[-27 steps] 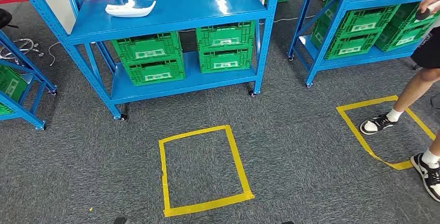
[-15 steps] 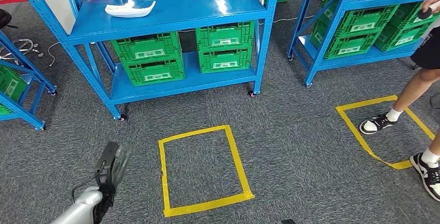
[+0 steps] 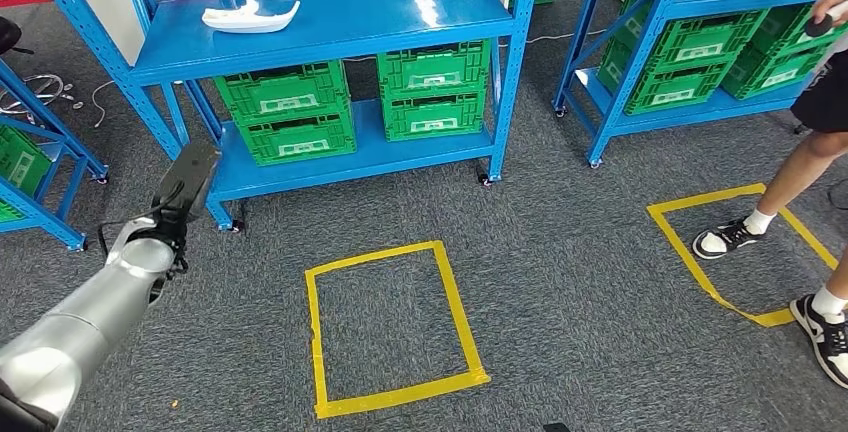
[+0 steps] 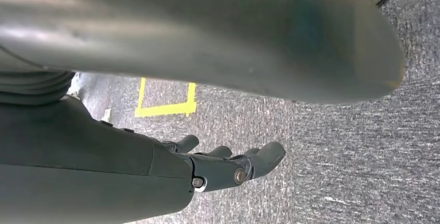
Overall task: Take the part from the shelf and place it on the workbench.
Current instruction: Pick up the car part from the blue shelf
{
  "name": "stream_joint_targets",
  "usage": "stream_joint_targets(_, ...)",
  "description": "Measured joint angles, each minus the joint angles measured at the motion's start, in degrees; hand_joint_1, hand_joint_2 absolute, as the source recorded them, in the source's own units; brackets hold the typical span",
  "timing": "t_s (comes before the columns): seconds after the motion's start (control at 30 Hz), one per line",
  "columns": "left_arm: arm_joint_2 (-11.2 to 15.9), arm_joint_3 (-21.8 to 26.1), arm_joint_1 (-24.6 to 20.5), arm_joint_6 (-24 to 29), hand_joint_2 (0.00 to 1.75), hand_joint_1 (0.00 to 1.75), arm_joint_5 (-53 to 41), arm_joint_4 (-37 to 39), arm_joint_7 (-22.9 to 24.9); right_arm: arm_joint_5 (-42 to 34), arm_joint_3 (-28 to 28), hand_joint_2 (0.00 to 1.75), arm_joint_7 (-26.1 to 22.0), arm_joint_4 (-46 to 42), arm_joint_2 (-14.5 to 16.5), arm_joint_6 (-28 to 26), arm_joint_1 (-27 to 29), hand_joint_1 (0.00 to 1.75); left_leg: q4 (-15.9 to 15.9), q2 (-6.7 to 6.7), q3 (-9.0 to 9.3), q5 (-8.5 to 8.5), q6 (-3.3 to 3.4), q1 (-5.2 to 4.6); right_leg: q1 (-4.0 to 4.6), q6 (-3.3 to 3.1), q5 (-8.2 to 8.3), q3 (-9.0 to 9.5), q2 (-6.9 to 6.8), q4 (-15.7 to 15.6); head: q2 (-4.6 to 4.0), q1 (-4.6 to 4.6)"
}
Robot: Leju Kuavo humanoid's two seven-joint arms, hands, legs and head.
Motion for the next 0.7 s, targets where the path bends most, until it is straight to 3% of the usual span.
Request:
stream_joint_targets(0.27,0.1,-3.2,-8.4,4.4,0.00,0.00,-14.1,-0.7,-0.4,1.5,-2.2,0.00,0.5,0.6,0.3,0.0,-0.5,0.00,0.0,0.00,-0.02,0.00,0.01,0.00,0.00,0.00,0.01,-0.01,0.00,0.0,0.00,0.00)
stream_joint_targets(0.53,0.4,-3.2,-15.2,7.0,0.00,0.00,-28.7,-2.0,-1.4,2.8,-4.4,0.00,0.9,1.3,0.8,-0.2,-1.0,0.00,0.3,-0.01,-0.18,-0.04,0.08,-0.21,-0.12,0.18,0.14,-0.08,0.00,0.0,0.00,0.00)
stream_joint_targets(0.7,0.2,-2.5,-16.6,7.0,0.00,0.00,-31.9,-2.8,-1.7,2.9,-5.4,0.00,1.5,1.5,1.1,-0.4,-1.2,0.00,0.3,-0.01,-0.51,-0.16,0.69,-0.44,-0.33,0.70,0.49,-0.02,-0.02,0.0,-0.01,0.00)
